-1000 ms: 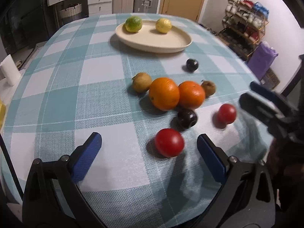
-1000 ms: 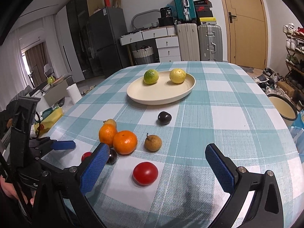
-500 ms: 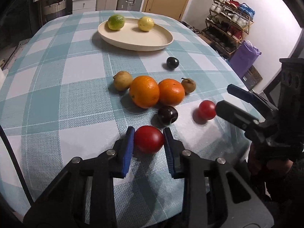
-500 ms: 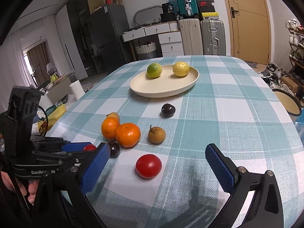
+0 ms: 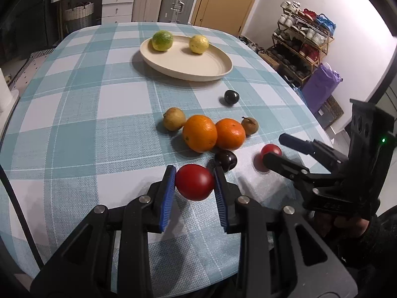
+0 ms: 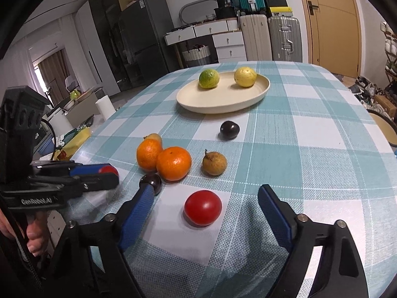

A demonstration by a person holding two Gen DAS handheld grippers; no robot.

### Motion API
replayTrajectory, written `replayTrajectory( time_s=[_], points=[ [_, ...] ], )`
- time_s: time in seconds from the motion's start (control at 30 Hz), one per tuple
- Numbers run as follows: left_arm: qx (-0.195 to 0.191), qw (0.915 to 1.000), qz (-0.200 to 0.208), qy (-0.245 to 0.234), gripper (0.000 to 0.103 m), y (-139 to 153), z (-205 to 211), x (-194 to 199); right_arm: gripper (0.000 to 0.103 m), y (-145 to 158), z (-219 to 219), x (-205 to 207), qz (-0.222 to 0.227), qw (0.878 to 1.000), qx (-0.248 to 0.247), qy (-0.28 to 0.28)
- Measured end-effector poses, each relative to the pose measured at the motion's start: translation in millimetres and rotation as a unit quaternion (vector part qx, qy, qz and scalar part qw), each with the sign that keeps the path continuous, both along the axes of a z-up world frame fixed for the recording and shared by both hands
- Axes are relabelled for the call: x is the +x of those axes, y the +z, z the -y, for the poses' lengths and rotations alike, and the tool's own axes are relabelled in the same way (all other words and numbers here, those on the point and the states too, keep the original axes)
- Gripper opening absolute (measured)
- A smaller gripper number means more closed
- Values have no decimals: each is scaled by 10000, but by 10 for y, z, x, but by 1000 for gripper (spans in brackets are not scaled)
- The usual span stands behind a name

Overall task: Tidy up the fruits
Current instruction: 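Grasp a red tomato with the left gripper while the right gripper grasps another tomato, then carry both red tomatoes over the plate with both grippers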

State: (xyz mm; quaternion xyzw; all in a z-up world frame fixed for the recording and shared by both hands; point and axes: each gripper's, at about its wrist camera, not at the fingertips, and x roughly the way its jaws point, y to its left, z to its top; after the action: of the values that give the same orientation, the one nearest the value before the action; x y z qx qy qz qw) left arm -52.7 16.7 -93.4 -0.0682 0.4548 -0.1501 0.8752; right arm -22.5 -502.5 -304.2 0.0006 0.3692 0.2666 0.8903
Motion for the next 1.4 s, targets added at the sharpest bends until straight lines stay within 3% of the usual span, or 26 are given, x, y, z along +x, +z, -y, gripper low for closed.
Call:
replayTrajectory(
  time_s=[0.27, 0.33, 0.47, 0.53, 0.6, 0.8, 1.03, 1.4],
  points=[
    [-35, 10000, -26, 80, 27, -1, -58, -7, 69, -59, -22, 8, -82, 10000, -16, 55],
    [-71, 9999, -62, 100, 27, -12, -75, -3, 61, -72, -34, 10, -114, 9999, -42, 73],
    [-99, 9998, -105, 123, 27, -40, -87, 2, 53, -87, -43, -4, -138, 9998, -44, 123],
    [-128, 9997, -142, 134, 27, -64, -89, 11, 39, -95, -42, -7, -162, 9997, -11, 179],
    [-153, 9996, -170, 150, 27, -83, -94, 23, 33, -106, -51, -13, -148, 9997, -72, 192],
    [-176, 9996, -114, 187, 27, -57, -117, 54, 32, -104, -61, -33, -191, 9994, -56, 270],
    [-187, 9994, 113, 274, 27, 138, -223, 246, 32, 90, -56, -13, 52, 9998, 16, 214],
    [-306, 9974, 413, 503, 27, 499, -424, 958, 32, 481, -76, 454, 274, 9991, 129, 291]
  ],
)
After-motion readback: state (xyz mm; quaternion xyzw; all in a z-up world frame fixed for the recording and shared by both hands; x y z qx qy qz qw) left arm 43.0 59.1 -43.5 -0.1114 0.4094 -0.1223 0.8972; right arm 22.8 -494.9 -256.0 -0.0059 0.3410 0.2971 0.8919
